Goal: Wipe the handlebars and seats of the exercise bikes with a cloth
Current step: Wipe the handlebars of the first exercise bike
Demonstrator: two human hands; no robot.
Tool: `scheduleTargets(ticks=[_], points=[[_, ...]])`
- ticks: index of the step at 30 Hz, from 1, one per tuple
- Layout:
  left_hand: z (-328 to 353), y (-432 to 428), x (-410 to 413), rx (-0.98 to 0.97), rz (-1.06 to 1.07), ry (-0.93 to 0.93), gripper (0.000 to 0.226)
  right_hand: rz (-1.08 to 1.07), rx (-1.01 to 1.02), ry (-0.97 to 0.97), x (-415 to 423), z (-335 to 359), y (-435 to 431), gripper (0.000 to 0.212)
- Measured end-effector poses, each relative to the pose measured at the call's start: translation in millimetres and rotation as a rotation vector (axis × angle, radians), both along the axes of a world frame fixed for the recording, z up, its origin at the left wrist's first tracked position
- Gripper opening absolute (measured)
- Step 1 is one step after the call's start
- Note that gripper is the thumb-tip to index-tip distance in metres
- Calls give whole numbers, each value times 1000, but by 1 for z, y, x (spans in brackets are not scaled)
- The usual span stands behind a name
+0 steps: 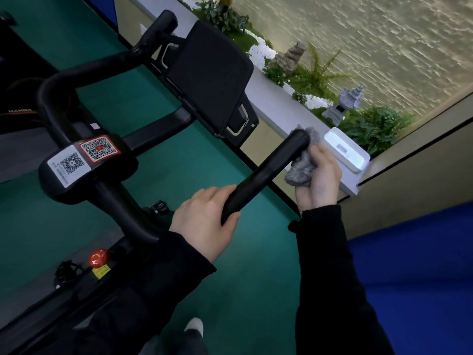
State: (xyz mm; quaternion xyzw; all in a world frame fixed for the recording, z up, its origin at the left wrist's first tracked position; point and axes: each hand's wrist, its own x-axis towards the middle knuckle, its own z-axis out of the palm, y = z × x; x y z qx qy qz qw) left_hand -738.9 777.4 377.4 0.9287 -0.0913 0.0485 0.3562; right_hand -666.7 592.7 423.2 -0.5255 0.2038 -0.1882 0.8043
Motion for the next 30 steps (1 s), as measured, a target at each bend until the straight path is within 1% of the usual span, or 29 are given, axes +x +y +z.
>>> scheduleTargets(ticks=[3,5,8,12,15,18,21,26,30], points=[[0,1,0,3,-19,-6,47,-73,12,27,-15,-10,7,18],[0,1,0,6,-34,-8,48,-105,1,43,-23,-15,12,17],[2,2,0,3,-57,3,50,-115,-60,59,-34,-16,18,11],[4,5,1,-4,-107,0,53,-109,-146,102,-59,-21,26,10],[5,7,2,34,-154,-15,57,-162,-94,112,-84,-28,28,14],[9,6,0,79,-187,-90,59,-161,-90,112,-108,-33,26,13],[12,2,-8,141,-239,-168,55,-145,-94,107,-131,-36,19,12],[10,-25,-35,160,-299,-292,45,-170,-31,118,-174,-42,-8,23],[-3,-73,-69,145,-414,-255,42,-199,-4,157,-221,-46,-48,20]])
